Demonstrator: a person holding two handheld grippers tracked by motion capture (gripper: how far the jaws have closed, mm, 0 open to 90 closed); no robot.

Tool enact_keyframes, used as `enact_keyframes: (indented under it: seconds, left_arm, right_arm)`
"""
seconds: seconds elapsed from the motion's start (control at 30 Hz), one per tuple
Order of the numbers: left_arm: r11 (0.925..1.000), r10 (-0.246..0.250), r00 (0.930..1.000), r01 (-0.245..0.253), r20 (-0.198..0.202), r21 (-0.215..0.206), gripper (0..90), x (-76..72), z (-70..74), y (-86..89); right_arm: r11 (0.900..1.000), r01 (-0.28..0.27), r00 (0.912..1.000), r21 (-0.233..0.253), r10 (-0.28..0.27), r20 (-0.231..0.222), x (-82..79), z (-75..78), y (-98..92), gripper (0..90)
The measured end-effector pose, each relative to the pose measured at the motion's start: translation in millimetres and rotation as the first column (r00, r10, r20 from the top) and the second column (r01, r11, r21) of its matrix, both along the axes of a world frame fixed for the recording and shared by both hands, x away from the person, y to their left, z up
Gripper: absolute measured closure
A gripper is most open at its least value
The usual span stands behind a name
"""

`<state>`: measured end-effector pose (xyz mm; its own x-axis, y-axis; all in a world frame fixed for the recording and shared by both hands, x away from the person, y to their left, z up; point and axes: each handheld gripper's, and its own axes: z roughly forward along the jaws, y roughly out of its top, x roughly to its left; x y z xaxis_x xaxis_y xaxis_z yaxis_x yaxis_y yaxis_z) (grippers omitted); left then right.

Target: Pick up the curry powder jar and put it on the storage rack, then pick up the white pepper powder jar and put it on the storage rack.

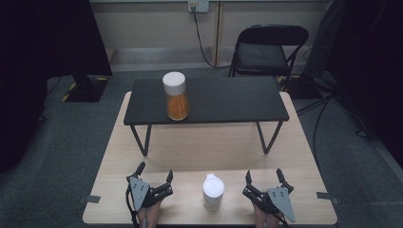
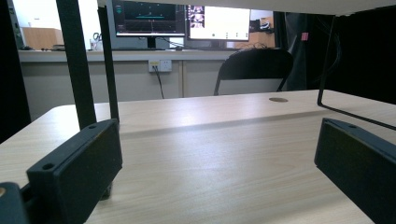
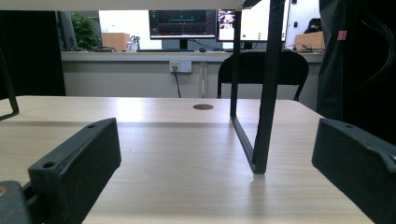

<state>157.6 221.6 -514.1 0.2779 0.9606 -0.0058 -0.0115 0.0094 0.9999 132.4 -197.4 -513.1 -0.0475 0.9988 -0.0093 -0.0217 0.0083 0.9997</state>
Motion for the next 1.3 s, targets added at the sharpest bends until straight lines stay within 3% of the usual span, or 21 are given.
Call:
enact_keyframes:
  seconds: [0.5,0.77,1.03,1.3]
  left_arm:
    - [1.0000,0.003,1.0000,-0.003,0.000,0.000,0.0,-0.1,0.1,-0.4]
    - [1.0000,0.000,1.0000,0.000,-0.001,0.000,0.0,0.0,0.2,-0.1]
    - [1.0000,0.002,1.0000,-0.002,-0.001,0.001,0.0,0.0,0.2,-0.4]
    - [1.0000,0.003,1.0000,-0.003,-0.001,0.000,0.1,0.0,0.2,-0.4]
  right_arm:
    - [1.000,-0.004,1.0000,0.000,0.004,0.003,-0.6,-0.6,-0.8,0.0]
    - [1.000,-0.016,0.9999,0.027,0.016,0.003,-2.5,1.6,-5.2,0.0]
    - [0.995,-0.090,0.9959,0.048,0.090,-0.005,-9.6,18.5,-6.4,0.0]
    - [0.974,-0.221,0.9731,0.054,0.224,-0.055,-10.9,51.8,-2.4,0.1]
